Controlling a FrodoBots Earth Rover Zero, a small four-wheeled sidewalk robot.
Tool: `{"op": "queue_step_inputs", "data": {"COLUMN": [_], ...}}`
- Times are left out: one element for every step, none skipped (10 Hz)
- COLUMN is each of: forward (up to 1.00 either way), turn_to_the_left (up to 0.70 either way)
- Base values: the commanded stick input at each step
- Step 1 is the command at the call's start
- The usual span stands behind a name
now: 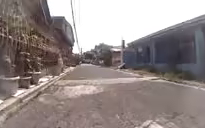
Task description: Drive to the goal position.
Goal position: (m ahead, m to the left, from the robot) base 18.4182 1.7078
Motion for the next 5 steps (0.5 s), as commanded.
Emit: {"op": "queue_step_inputs", "data": {"forward": [1.0, 1.0, 1.0, 1.0, 1.0], "turn_to_the_left": [0.01, 0.0, 0.0, 0.0, 0.0]}}
